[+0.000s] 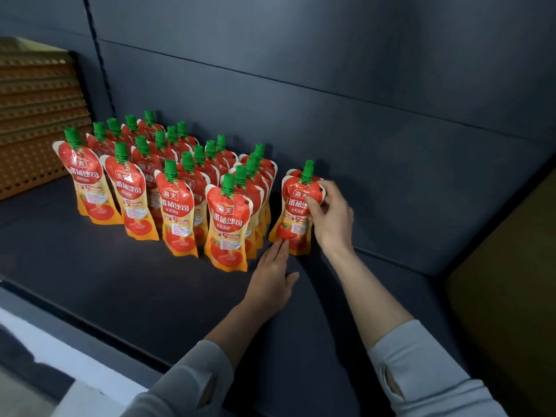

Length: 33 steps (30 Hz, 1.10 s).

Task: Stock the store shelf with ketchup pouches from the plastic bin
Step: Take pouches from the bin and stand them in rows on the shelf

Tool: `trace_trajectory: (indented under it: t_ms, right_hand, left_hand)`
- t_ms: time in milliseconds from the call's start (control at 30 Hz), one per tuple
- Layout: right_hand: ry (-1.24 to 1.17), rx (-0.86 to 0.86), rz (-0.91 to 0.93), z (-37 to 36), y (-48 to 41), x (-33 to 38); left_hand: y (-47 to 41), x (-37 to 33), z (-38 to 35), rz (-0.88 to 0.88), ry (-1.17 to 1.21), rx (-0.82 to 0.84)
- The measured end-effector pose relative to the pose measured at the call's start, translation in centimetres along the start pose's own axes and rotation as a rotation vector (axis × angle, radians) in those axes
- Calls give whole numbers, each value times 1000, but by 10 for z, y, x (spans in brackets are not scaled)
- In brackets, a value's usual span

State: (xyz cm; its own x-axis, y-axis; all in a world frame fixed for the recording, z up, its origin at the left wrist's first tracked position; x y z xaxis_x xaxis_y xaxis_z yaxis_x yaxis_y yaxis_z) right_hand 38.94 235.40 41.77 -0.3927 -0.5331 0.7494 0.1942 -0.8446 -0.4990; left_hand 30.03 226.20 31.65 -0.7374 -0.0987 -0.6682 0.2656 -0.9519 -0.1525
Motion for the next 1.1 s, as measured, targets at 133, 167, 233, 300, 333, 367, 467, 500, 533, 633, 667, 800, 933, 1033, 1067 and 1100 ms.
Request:
trace_trajectory:
  t_ms: [133, 167, 233, 300, 333, 367, 467, 500, 533, 633, 667, 800, 933, 1033, 1067, 1100]
  right_hand:
    - [26, 1, 34, -1, -4, -4]
    - [31, 6, 37, -1, -5, -5]
    - [34, 20, 40, -1, -7, -6]
    - [41, 37, 40, -1, -8, -6]
    - [52, 44, 43, 0, -9, -5]
    - [67, 50, 47, 0, -8, -5]
    - [108, 65, 67, 3, -6, -1]
    - [122, 67, 75, 4, -4, 0]
    - [137, 67, 83, 6, -2, 1]
    - [184, 35, 90, 14, 11, 4]
    - [196, 21, 85, 16, 18, 4]
    - [234, -7, 54, 21, 56, 7]
    - [288, 10, 140, 11, 107, 23]
    - [290, 44, 195, -9, 147, 42]
    - [288, 51, 213, -17, 160, 51]
    - [283, 57, 232, -27, 174, 61]
  left_hand:
    - [-8, 3, -3, -4, -51, -22]
    - [-9, 3, -4, -7, -57, -26]
    - [-9, 3, -4, -15, -74, -35]
    - [-8, 3, -4, -23, -90, -41]
    - [-8, 3, -4, -26, -90, -41]
    - [-8, 3, -3, -27, -85, -37]
    - [-6, 2, 0, -35, -55, -18]
    - [-5, 2, 2, -41, -41, -13]
    - [-3, 3, 4, -49, -27, -9]
    - [9, 6, 12, -80, 2, -14]
    - [15, 6, 16, -92, 12, -21]
    - [47, 11, 41, -151, 69, -69]
    - [93, 26, 78, -194, 127, -161]
    - [135, 52, 108, -163, 179, -231]
    - [150, 63, 119, -143, 187, -247]
    - [165, 76, 129, -117, 192, -260]
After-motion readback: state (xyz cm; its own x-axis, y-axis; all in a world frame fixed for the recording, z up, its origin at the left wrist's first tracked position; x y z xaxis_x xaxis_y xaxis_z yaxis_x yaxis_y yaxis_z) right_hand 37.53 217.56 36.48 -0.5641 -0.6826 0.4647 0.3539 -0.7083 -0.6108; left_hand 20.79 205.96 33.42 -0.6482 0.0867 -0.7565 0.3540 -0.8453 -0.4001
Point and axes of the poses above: each hand's wrist, its own y-axis away from the middle knuckle, its own z-axis out of the back of the hand, x = y × z, the point moved 6 cm from there along -y, towards the middle knuckle, and after that the axes turned 5 degrees about z, right-handed, at the moved point
